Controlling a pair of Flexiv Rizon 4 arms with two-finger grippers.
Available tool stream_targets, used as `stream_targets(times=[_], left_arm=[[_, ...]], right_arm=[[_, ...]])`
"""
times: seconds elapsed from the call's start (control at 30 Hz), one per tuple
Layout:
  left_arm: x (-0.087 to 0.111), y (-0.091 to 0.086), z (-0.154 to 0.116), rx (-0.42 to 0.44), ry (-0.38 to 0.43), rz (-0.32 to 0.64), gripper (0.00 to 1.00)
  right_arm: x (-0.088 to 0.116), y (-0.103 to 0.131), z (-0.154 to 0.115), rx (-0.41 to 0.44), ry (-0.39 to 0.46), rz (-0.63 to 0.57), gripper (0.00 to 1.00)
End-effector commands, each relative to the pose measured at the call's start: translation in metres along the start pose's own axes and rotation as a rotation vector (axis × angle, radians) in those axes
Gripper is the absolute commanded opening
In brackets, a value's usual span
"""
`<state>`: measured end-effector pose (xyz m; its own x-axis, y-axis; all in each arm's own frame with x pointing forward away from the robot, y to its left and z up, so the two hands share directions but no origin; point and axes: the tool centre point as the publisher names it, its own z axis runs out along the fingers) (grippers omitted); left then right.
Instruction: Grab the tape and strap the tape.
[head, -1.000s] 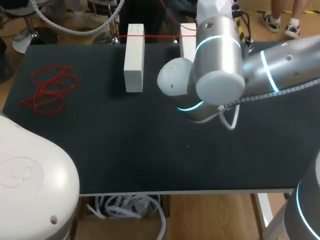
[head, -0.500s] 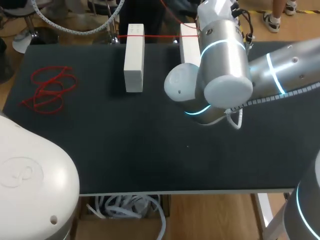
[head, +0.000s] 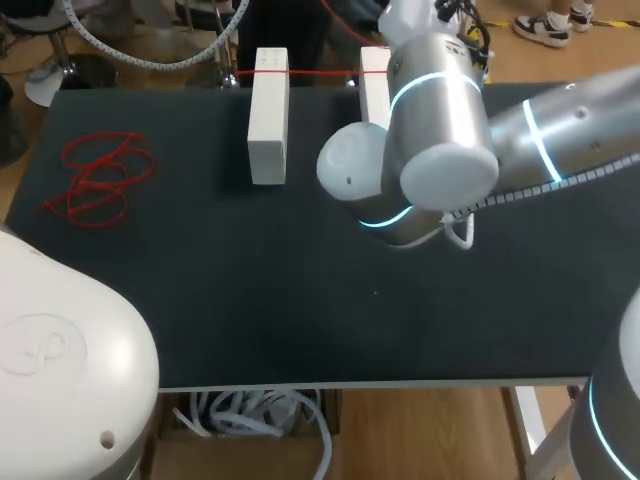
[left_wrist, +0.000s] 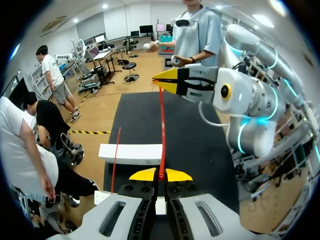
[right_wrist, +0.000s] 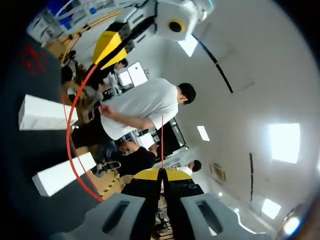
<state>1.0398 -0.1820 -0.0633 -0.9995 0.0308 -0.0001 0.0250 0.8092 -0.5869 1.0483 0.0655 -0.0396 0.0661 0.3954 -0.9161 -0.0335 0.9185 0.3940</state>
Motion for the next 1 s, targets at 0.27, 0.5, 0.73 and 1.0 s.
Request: stream_targets(times=[0.27,0.5,0.73,1.0], left_arm=[[0.001,-0.001,-0.001,-0.004,0.000,-0.001,0.00],[0.001,-0.001,-0.001,-0.004,0.000,-0.001,0.00],[0.001,-0.001,-0.001,-0.004,0.000,-0.001,0.00],[0.001,-0.001,-0.001,-0.004,0.000,-0.001,0.00]], right_arm=[[-0.007,0.004,0.001,-0.006,0.069,-0.384,0.00],[-0.007,0.004,0.001,-0.006,0.069,-0.384,0.00],[-0.019,0.020,-0.010,-0.051,0.102,-0.496,0.00],[-0.028,0.041,-0.021,-0.050,0.094,-0.598,0.00]])
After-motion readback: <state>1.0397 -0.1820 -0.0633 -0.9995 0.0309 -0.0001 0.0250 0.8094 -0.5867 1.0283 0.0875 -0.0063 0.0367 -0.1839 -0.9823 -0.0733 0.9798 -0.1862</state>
